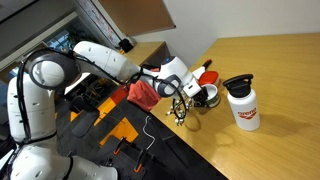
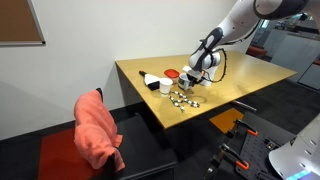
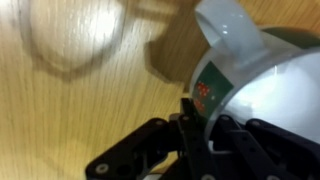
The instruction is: Move the white and green mug to the back of the table
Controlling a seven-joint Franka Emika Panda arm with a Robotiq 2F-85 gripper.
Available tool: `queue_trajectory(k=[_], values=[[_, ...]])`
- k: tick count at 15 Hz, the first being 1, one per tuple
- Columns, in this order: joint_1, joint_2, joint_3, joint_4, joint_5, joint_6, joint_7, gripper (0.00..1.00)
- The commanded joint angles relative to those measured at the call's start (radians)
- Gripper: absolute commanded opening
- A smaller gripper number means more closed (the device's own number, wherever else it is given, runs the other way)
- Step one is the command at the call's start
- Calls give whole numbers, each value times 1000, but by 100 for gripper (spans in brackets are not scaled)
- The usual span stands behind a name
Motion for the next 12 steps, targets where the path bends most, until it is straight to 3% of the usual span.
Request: queue_trajectory(k=[1,5,12], values=[[24,-17,-19,7,17,-44,-22,0],[58,-66,-48,-42,6,-33,-13,3],[198,-191,-193,-145,-52,-44,24,3]])
